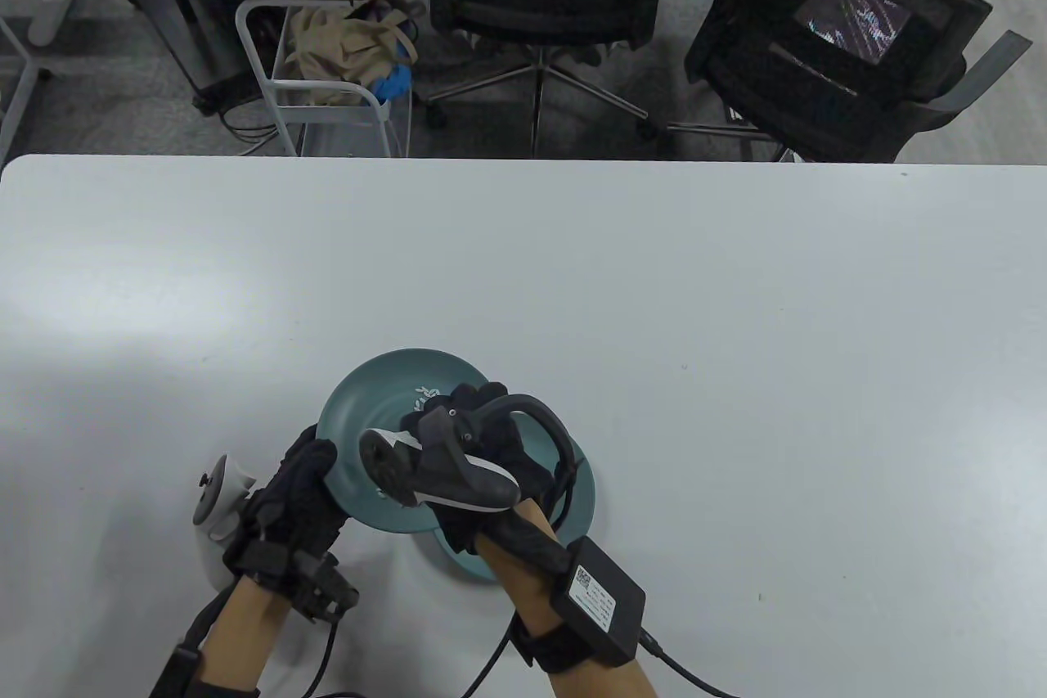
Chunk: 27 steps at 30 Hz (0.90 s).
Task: Pick coffee beans with hand pinch into plate
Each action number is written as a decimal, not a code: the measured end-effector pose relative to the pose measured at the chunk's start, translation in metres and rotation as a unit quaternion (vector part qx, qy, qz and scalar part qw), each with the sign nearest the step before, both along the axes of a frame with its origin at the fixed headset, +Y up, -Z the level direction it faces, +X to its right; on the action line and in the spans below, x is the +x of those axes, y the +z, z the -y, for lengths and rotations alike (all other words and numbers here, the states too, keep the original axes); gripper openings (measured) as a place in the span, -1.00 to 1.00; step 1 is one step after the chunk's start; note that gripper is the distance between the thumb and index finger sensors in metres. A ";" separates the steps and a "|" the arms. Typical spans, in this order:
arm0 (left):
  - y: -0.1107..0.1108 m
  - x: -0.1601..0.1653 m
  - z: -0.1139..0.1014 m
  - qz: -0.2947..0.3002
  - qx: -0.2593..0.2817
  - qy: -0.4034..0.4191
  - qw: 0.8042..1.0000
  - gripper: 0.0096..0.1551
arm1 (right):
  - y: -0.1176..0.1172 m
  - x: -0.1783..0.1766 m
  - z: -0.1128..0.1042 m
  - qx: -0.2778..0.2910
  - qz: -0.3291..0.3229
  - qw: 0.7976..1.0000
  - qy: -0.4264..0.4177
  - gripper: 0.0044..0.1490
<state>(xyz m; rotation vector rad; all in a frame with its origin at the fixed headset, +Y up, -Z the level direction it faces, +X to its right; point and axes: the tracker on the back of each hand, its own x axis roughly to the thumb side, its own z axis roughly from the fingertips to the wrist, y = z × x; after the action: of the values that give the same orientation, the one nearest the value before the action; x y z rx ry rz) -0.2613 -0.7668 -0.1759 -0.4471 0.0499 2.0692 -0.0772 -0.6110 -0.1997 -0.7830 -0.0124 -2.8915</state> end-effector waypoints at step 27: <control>0.000 -0.002 0.003 -0.001 -0.006 -0.003 1.000 -0.29 | 0.000 -0.001 0.004 -0.008 -0.032 0.999 -0.012 -0.56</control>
<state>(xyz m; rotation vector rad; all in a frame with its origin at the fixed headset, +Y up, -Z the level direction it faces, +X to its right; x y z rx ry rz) -0.2635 -0.7698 -0.1759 -0.4515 0.0656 2.0656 -0.0784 -0.6154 -0.1997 -0.8841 -0.0190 -2.8897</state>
